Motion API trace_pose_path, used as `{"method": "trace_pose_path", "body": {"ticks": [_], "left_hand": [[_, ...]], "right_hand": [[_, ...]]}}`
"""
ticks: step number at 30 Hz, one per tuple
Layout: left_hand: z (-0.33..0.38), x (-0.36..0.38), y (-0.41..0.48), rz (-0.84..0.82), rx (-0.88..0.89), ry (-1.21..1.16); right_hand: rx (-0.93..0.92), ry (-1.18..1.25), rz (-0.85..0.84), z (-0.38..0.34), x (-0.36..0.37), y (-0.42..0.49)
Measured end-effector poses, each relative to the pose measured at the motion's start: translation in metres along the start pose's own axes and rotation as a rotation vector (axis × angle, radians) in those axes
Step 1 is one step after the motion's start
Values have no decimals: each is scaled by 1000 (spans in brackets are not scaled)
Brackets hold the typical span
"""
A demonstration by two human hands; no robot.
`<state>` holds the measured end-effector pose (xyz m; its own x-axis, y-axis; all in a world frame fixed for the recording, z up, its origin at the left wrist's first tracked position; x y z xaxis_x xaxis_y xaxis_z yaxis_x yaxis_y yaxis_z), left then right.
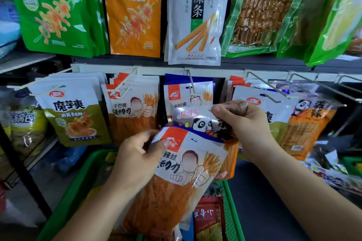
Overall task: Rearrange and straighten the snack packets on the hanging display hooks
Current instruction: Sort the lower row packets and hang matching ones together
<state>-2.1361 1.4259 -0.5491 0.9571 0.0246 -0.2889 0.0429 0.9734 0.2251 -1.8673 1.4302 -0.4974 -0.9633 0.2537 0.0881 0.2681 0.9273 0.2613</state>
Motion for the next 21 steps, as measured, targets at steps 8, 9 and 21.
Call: {"method": "trace_pose_path", "body": {"ticks": [8,9,21], "left_hand": [[34,66,0,-74,36,-65],[39,78,2,-95,37,-60],[94,192,21,-213,145,-13]], "right_hand": [[58,-17,321,2,-132,-6],[49,-32,364,0,-150,-7],[-65,-100,698,-32,-303,0]]}}
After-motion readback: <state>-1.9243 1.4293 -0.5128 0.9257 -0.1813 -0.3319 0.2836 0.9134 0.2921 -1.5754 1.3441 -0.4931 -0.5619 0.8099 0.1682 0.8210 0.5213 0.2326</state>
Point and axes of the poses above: each hand's wrist, its own y-axis towards the middle knuckle, its own x-axis out of the palm, z = x × y, the point moved 10 cm from there along y, towards the middle knuckle, and after that the axes turned 3 degrees about y, right-handed, at the moved point
